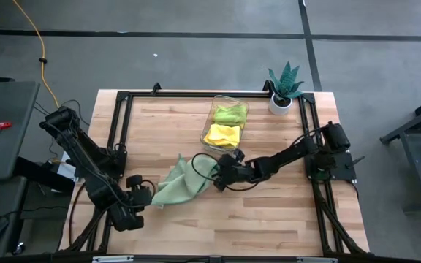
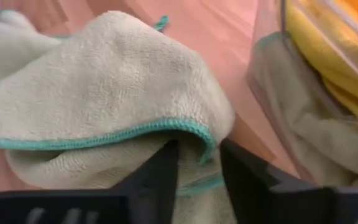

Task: Fold microfiber towels
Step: Fold the blue towel

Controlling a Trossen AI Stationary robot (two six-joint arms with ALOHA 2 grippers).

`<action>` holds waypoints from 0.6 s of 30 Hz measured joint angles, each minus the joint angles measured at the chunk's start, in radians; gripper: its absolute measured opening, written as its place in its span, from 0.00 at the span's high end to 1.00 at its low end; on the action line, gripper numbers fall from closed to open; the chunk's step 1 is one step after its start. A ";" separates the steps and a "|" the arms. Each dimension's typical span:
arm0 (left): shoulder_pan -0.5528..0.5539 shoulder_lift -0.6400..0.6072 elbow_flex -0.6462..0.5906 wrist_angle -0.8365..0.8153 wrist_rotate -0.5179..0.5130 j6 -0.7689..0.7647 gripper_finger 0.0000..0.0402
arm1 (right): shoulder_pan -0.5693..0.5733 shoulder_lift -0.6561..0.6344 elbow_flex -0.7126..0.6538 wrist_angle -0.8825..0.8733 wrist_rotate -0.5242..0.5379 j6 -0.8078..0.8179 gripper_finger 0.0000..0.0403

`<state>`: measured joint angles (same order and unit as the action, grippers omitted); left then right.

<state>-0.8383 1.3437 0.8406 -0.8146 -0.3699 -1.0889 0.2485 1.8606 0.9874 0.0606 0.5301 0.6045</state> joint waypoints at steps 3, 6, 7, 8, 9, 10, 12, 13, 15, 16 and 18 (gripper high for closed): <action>0.000 0.000 0.000 0.000 -0.006 -0.003 1.00 | -0.015 0.000 0.000 0.003 -0.003 0.001 0.85; 0.000 0.000 0.000 0.001 -0.008 -0.009 1.00 | -0.028 0.000 0.000 0.028 -0.038 0.017 0.97; 0.000 0.000 0.000 0.001 -0.008 -0.010 1.00 | -0.031 0.000 0.000 0.033 -0.056 0.016 0.98; 0.000 0.000 0.000 0.001 -0.007 -0.011 1.00 | -0.033 0.000 0.000 0.038 -0.076 0.017 0.97; 0.000 0.000 0.000 0.001 -0.004 -0.011 1.00 | -0.033 -0.003 0.000 0.041 -0.093 0.020 0.96; 0.000 -0.001 0.000 -0.001 0.002 -0.011 1.00 | -0.033 -0.010 0.000 0.035 -0.105 0.020 0.96; 0.000 -0.012 0.000 -0.008 0.022 -0.005 1.00 | -0.028 -0.033 0.000 0.019 -0.118 0.020 0.99; 0.000 -0.019 0.000 -0.012 0.030 -0.001 1.00 | -0.023 -0.051 0.000 0.006 -0.117 0.016 0.99; 0.000 -0.038 0.000 -0.032 0.035 0.000 1.00 | -0.016 -0.093 0.000 -0.023 -0.108 0.004 0.99; 0.000 -0.052 0.000 -0.046 0.034 0.000 1.00 | -0.013 -0.115 0.000 -0.037 -0.103 -0.001 0.98; 0.000 -0.082 0.000 -0.066 0.022 0.000 1.00 | -0.010 -0.165 0.000 -0.079 -0.098 -0.002 0.99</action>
<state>-0.8387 1.2621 0.8406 -0.8803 -0.3482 -1.0892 0.2386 1.6959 0.9871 -0.0182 0.4322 0.6021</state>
